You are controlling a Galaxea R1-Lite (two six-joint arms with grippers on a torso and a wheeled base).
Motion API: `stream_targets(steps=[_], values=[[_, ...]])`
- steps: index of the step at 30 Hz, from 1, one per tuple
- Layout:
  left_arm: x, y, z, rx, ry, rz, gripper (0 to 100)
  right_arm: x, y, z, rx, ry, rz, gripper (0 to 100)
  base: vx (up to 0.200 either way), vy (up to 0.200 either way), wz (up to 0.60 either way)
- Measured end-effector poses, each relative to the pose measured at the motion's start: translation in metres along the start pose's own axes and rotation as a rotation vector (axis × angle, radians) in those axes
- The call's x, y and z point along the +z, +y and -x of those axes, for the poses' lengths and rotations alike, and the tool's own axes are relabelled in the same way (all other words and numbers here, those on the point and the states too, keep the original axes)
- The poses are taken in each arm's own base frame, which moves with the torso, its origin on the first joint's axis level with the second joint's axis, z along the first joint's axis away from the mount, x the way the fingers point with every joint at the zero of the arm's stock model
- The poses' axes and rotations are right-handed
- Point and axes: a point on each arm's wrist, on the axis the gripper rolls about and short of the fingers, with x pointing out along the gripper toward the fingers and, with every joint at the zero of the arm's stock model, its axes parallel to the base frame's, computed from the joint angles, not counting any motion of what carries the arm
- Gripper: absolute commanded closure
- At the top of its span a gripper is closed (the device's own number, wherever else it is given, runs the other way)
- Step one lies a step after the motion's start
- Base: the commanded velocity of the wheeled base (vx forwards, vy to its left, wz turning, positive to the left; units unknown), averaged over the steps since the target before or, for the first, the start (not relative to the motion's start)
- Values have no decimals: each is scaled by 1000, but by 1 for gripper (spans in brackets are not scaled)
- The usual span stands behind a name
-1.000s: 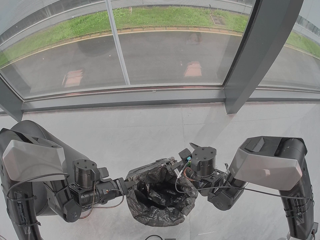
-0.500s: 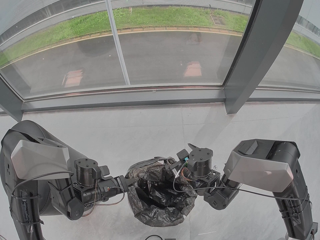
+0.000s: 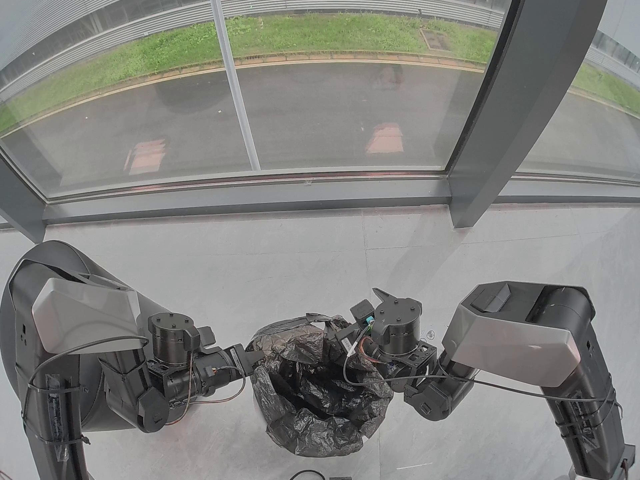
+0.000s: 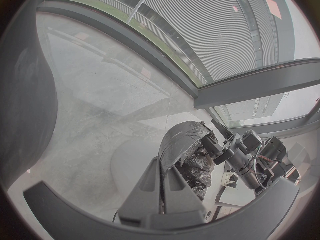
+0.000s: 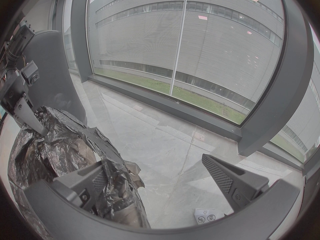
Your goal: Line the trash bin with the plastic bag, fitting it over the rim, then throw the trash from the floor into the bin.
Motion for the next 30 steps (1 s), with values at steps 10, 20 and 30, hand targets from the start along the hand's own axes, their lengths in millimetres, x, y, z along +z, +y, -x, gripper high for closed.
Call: stream_targets(steps=[10,20,30], values=[[-3,-1,2,19,16,5,0,0,0,0,0,0,1,0,0,0,0],[-1,-13,9,-9,3,-14,0,0,0,0,0,-3,-2,0,0,0,0],[5,-16,11,69,-85,-77,0,1,1,0,0,-8,-5,0,0,0,0]])
